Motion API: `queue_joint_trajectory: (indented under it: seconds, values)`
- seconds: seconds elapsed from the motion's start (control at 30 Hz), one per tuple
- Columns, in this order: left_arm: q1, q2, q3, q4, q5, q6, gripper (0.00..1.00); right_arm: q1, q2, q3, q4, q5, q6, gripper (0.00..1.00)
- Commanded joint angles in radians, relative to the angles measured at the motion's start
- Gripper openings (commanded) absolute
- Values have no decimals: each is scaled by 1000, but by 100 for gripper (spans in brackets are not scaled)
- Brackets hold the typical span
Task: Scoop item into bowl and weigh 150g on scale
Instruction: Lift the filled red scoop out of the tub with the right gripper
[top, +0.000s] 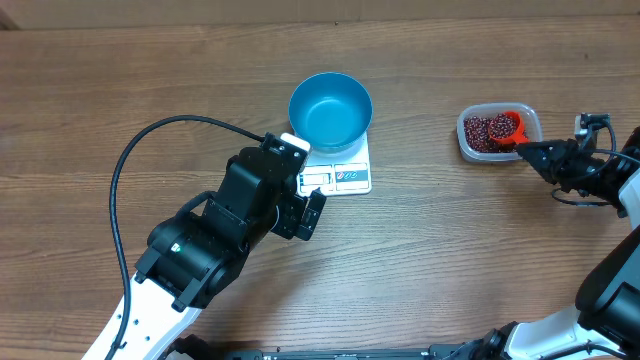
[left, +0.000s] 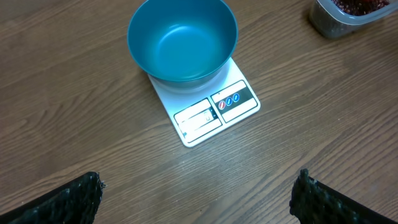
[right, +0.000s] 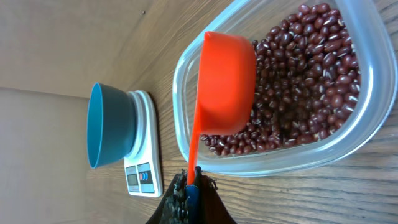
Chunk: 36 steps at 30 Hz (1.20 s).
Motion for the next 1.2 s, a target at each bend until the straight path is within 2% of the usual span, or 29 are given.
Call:
queue_joint_trajectory:
  seconds: [0.0,0.87,1.17]
  values:
    - [5,6,7,1,-9,16,99,-2,8,-7,-5,-54,-2,4]
    - [5,32,7,1,-9,16,99,7,7,-7,-35,-500,-1,4]
    - [5,32,7,2,-9,16,99,158,7,-7,-54,-499,-1,4]
